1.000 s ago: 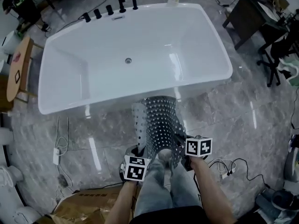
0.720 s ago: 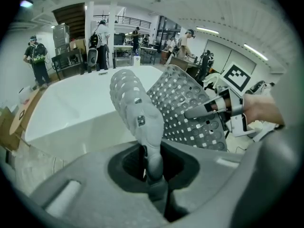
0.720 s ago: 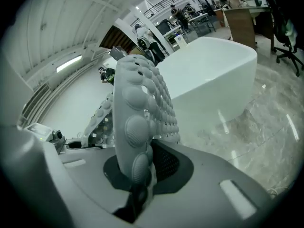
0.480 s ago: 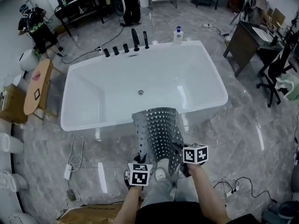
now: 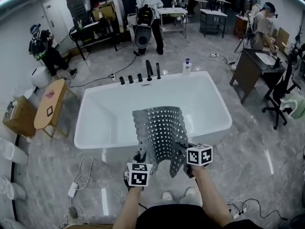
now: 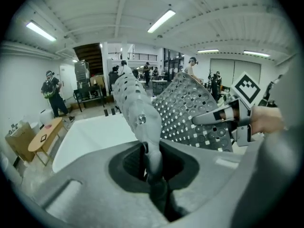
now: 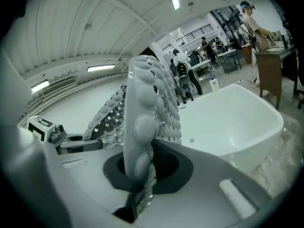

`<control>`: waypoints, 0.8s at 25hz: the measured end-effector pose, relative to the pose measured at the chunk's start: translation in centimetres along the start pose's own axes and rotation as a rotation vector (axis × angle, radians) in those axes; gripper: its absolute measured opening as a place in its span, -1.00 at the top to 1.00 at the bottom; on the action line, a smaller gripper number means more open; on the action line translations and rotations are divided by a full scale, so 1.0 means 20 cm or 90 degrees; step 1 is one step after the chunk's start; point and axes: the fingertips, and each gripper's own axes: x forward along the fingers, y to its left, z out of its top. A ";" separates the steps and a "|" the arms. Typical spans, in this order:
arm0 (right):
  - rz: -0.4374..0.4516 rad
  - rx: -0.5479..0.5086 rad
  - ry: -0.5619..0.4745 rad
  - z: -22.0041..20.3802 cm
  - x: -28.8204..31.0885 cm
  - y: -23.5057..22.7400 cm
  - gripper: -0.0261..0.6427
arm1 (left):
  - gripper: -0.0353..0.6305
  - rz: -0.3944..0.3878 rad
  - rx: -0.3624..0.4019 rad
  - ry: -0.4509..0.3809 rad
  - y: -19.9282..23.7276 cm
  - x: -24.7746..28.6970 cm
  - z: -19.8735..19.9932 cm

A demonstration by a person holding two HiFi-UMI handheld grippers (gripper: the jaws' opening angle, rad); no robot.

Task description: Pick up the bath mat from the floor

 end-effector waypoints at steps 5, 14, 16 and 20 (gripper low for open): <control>0.024 -0.065 -0.075 0.29 -0.05 0.16 0.85 | 0.82 0.027 0.018 -0.085 0.10 -0.13 0.32; 0.030 -0.171 -0.201 0.74 -0.14 0.35 0.84 | 0.82 0.079 0.075 -0.220 0.15 -0.29 0.77; 0.021 -0.186 -0.233 0.82 -0.17 0.39 0.84 | 0.82 0.086 0.076 -0.245 0.15 -0.31 0.84; 0.009 -0.226 -0.273 0.91 -0.20 0.43 0.83 | 0.81 0.098 0.100 -0.286 0.11 -0.35 0.94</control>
